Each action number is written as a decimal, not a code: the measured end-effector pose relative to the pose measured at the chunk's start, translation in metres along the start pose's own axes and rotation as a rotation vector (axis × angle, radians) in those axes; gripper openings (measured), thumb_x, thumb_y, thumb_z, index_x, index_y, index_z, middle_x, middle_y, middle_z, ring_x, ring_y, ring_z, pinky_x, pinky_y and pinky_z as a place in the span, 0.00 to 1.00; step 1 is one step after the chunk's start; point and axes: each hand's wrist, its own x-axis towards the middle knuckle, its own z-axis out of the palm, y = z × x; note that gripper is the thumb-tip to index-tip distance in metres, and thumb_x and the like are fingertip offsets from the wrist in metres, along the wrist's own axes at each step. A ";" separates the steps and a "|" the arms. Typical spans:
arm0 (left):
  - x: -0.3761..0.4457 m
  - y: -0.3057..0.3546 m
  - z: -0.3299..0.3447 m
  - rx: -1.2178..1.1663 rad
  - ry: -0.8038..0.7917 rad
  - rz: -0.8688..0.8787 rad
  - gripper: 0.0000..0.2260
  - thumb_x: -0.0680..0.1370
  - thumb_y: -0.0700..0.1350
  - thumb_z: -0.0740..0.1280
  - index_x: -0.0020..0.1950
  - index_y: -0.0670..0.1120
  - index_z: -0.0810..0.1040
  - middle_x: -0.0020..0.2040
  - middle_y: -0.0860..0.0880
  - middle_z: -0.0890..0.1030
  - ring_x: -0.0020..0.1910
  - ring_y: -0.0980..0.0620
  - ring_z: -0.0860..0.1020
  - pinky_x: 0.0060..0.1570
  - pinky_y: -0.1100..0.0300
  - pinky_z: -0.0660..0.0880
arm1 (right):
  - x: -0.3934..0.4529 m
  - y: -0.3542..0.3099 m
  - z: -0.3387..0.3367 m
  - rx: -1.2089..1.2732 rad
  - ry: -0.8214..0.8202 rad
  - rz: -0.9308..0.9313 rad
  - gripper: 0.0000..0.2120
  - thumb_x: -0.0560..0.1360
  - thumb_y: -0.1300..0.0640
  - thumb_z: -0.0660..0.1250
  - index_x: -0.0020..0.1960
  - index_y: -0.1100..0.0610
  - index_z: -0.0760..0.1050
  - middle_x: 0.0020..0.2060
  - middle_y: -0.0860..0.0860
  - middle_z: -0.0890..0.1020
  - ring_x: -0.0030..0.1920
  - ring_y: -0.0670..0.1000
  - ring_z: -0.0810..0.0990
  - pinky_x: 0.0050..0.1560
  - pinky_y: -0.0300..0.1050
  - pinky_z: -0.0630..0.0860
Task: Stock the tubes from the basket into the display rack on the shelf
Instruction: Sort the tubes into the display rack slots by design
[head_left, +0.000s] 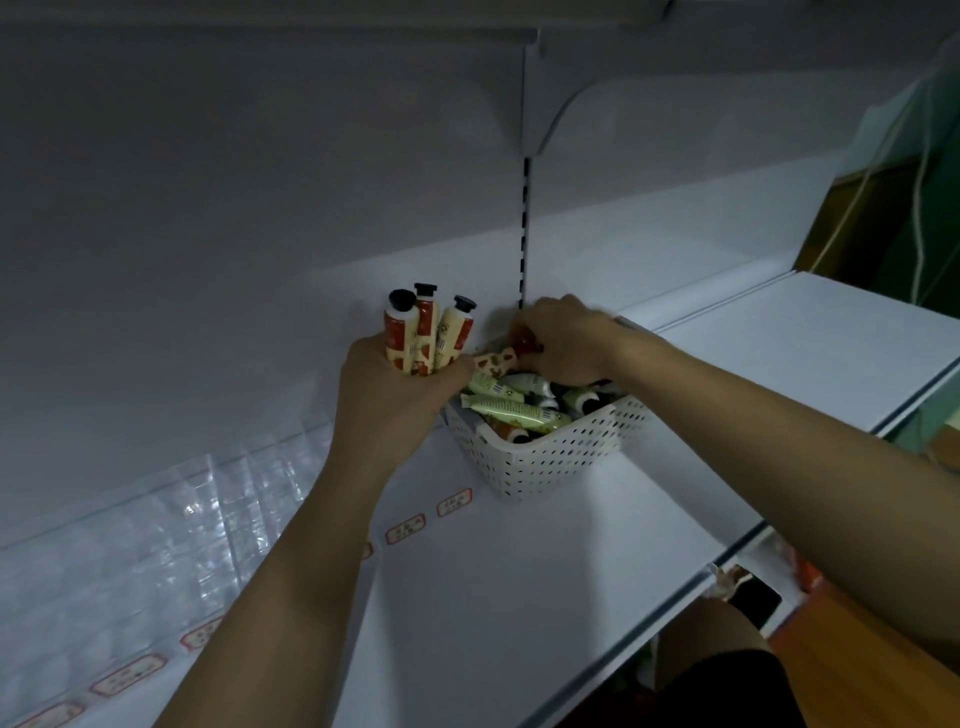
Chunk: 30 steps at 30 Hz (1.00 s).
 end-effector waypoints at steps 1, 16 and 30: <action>0.000 0.000 0.000 0.010 -0.005 0.013 0.14 0.71 0.43 0.78 0.30 0.48 0.76 0.26 0.56 0.78 0.26 0.59 0.75 0.30 0.62 0.73 | -0.002 -0.001 -0.001 0.052 0.027 -0.013 0.12 0.81 0.55 0.63 0.64 0.52 0.73 0.56 0.52 0.77 0.56 0.55 0.75 0.57 0.53 0.76; -0.003 0.014 -0.006 0.032 -0.031 0.124 0.05 0.73 0.40 0.76 0.43 0.41 0.83 0.36 0.50 0.84 0.35 0.57 0.82 0.35 0.67 0.76 | -0.028 -0.017 -0.025 0.777 0.257 -0.106 0.15 0.85 0.50 0.56 0.60 0.55 0.79 0.47 0.54 0.85 0.39 0.48 0.80 0.38 0.39 0.72; 0.000 0.019 -0.009 -0.102 -0.067 0.023 0.19 0.72 0.42 0.75 0.59 0.38 0.74 0.45 0.40 0.81 0.38 0.49 0.82 0.33 0.61 0.75 | -0.040 0.008 -0.004 0.110 0.263 -0.141 0.12 0.76 0.51 0.69 0.59 0.47 0.77 0.48 0.46 0.82 0.47 0.49 0.80 0.46 0.49 0.81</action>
